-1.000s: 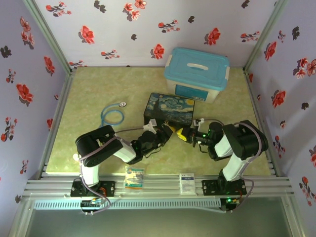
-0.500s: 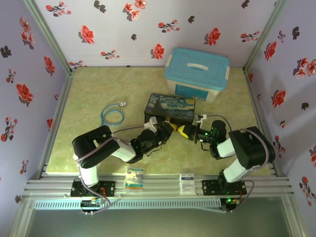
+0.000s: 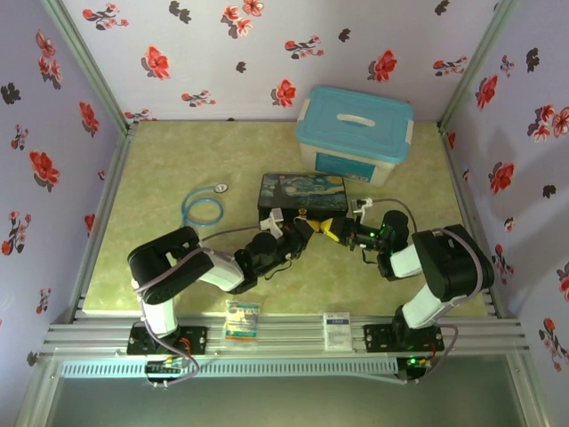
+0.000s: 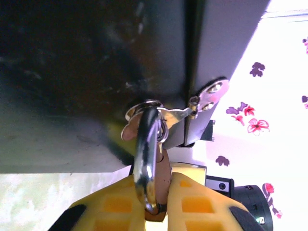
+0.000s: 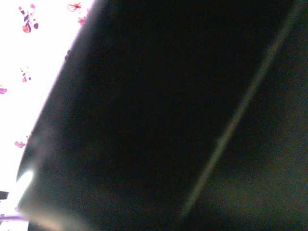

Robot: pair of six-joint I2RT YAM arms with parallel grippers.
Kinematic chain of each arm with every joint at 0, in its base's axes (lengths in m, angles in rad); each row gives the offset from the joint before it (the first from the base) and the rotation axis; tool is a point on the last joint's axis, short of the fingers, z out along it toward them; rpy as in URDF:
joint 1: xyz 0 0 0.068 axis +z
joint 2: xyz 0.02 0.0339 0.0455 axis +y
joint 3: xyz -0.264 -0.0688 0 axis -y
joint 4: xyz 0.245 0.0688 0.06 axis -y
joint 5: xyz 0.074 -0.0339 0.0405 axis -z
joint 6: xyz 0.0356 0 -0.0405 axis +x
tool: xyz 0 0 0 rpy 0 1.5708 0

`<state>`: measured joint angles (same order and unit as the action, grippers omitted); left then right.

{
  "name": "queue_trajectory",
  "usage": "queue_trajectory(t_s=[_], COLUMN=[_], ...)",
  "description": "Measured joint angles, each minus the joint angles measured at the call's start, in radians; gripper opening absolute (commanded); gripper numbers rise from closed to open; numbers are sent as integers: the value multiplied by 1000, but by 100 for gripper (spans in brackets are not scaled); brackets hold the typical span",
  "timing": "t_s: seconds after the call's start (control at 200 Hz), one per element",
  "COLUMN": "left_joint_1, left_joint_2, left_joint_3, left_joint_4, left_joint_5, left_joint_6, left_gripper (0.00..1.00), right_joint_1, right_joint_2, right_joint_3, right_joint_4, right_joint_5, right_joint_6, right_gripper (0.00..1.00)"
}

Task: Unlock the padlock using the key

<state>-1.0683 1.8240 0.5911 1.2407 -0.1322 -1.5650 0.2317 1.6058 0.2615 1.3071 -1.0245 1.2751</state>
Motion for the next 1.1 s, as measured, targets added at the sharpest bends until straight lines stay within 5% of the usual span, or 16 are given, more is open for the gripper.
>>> queue_trajectory(t_s=[0.155,0.39,0.575,0.78,1.1], left_joint_1=[2,2,2,2,2], left_joint_2=[3,27,29,29,29], left_joint_3=[1,5,-6,-25,-26], left_joint_4=[35,21,15,19,57], left_joint_5=[-14,-10,-6,47,97], left_joint_6=[0,0,0,4,8], left_gripper=[0,0,0,0,0], right_joint_1=[23,35,43,47,48], right_joint_2=[-52,-108,-142,-294,-509], right_joint_3=[0,4,0,-15,-33], right_joint_4=[-30,-218,-336,-463,-729], right_joint_5=[55,104,135,165,219], right_joint_6=[14,-85,-117,-167,-281], right_gripper=[0,28,35,32,9])
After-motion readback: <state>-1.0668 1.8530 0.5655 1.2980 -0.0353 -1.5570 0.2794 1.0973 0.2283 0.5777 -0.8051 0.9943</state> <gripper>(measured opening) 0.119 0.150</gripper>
